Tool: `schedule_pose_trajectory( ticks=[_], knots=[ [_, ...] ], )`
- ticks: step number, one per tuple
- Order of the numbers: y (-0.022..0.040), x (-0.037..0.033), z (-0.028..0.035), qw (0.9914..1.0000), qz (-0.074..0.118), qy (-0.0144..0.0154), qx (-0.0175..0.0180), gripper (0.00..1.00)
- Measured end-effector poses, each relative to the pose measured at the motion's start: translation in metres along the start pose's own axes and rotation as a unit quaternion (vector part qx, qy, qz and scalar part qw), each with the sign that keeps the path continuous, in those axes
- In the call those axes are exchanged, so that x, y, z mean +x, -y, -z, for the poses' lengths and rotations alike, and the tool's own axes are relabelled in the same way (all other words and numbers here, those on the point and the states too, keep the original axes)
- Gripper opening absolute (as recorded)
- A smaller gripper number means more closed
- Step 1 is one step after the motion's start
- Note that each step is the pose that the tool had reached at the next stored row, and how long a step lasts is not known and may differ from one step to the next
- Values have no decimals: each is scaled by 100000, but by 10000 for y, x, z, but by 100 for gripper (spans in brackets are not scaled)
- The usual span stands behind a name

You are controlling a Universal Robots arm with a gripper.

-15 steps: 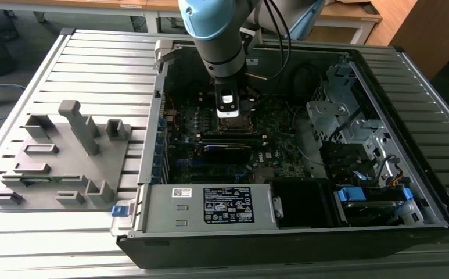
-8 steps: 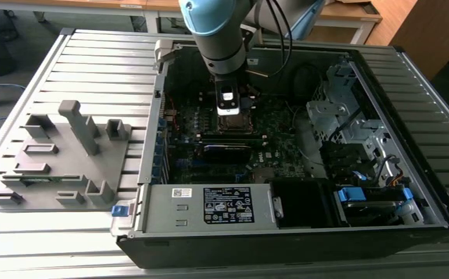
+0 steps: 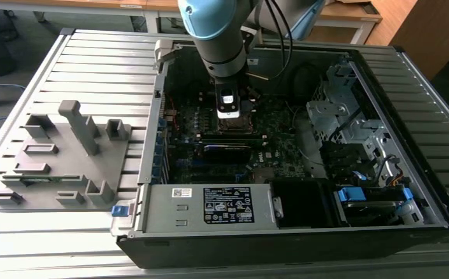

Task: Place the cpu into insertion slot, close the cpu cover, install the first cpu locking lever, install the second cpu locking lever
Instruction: 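Install the first cpu locking lever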

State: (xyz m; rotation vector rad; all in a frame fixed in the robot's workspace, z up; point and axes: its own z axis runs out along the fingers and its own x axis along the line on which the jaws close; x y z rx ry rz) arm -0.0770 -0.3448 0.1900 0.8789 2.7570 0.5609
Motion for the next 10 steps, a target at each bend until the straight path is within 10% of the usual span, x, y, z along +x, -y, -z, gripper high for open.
schedule_pose_trajectory(
  ticks=[6, 10],
  knots=[
    [0, 0, 0, 100000, -25, -46, -131, 11],
    [1, 1, 0, 99994, -100, -67, -1073, 11]
  ],
)
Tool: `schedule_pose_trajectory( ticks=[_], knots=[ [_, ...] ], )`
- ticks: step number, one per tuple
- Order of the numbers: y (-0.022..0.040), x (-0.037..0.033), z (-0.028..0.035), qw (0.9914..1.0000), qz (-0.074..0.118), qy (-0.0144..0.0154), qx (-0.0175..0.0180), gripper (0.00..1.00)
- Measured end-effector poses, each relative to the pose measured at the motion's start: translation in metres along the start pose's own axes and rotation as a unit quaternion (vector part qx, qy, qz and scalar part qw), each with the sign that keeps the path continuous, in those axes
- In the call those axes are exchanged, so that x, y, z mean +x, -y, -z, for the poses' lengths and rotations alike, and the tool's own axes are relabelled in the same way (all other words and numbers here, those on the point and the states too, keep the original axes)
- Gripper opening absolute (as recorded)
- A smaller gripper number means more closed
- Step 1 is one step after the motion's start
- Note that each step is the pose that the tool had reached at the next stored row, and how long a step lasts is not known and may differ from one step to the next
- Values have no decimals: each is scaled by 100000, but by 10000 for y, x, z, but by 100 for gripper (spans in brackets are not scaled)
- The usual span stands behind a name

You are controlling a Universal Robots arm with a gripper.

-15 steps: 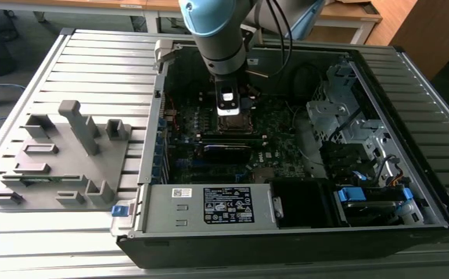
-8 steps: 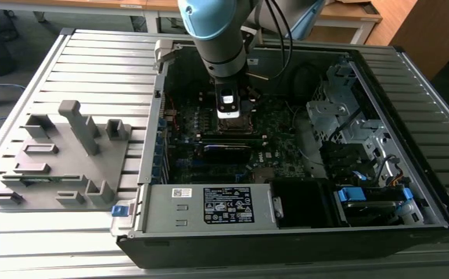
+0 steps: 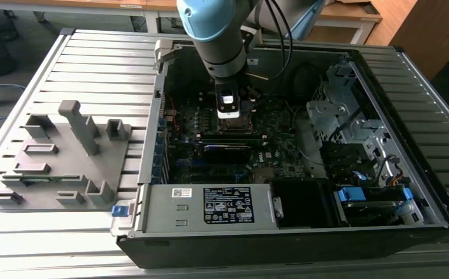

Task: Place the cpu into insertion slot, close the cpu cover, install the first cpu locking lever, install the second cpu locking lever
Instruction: 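Install the first cpu locking lever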

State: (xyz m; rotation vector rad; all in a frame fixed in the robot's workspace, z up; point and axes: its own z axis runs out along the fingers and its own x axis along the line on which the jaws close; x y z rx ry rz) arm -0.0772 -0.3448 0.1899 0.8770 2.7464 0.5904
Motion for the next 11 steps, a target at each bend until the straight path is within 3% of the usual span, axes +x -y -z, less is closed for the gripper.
schedule_pose_trajectory(
  ticks=[2, 7, 11],
  knots=[
    [1, 2, 1, 100000, 42, 132, -266, 11],
    [5, 4, -3, 99988, 437, 1030, -1061, 11],
    [6, 5, -3, 99986, 496, 1118, -1137, 11]
  ],
)
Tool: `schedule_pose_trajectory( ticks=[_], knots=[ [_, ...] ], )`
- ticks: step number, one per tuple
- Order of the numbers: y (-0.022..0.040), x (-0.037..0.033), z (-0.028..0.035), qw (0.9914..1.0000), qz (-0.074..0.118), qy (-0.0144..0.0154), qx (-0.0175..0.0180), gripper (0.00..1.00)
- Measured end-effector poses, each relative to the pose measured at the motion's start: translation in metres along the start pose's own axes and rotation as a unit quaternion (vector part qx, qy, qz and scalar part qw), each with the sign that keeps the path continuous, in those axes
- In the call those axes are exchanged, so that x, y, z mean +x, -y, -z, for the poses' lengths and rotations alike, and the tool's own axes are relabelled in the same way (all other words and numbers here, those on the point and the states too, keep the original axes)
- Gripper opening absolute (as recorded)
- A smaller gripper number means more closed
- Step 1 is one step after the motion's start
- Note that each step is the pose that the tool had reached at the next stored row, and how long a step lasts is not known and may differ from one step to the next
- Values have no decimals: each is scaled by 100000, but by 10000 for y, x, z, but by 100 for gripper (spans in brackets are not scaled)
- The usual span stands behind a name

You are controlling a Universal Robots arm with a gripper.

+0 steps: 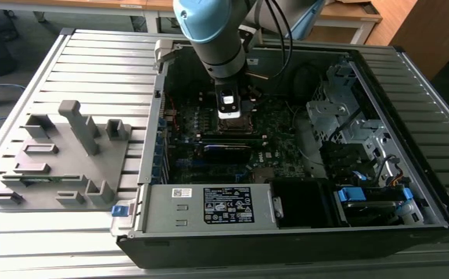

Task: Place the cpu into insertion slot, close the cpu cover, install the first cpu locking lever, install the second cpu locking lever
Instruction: 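Install the first cpu locking lever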

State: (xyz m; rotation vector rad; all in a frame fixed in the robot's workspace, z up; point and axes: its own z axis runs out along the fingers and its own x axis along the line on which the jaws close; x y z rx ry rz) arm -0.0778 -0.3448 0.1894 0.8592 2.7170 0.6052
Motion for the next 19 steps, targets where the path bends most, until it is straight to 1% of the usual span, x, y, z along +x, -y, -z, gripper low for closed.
schedule_pose_trajectory(
  ticks=[1, 2, 4, 6, 14, 16, 19],
  knots=[
    [1, 0, 1, 100000, -16, -19, -32, 11],
    [2, 1, 1, 100000, -83, -106, -182, 11],
    [1, 1, 0, 100000, -91, -112, -223, 11],
    [4, 6, -1, 99999, -60, -47, -308, 11],
    [34, 42, -3, 99997, 136, 412, -669, 11],
    [40, 49, -7, 99996, 163, 477, -720, 11],
    [31, 59, -15, 99996, 177, 509, -747, 11]
  ],
)
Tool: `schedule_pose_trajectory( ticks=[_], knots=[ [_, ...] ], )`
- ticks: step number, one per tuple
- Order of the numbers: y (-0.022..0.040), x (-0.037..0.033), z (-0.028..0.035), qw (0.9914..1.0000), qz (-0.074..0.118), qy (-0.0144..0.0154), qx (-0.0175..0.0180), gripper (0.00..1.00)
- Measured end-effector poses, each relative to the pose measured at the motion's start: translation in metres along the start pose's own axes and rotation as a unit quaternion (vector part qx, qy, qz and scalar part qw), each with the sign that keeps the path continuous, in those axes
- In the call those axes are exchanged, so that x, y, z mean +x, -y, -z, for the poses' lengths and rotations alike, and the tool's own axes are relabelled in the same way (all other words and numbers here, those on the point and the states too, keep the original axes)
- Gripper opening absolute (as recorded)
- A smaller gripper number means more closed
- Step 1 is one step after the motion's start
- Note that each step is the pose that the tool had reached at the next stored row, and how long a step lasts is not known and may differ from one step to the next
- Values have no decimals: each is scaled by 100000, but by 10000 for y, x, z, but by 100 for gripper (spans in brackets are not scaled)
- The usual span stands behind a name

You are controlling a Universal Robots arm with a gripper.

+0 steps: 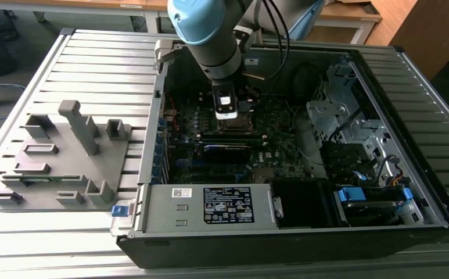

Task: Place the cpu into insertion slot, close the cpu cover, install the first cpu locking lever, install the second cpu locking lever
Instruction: 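Install the first cpu locking lever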

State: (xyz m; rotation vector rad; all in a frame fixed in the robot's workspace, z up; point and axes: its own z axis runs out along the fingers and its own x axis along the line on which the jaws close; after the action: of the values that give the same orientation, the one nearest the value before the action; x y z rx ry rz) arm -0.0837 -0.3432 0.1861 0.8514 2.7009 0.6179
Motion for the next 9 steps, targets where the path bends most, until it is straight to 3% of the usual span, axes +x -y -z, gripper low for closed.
schedule_pose_trajectory(
  ticks=[9],
  knots=[
    [7, -1, -9, 100000, 26, 25, -49, 11]
  ],
)
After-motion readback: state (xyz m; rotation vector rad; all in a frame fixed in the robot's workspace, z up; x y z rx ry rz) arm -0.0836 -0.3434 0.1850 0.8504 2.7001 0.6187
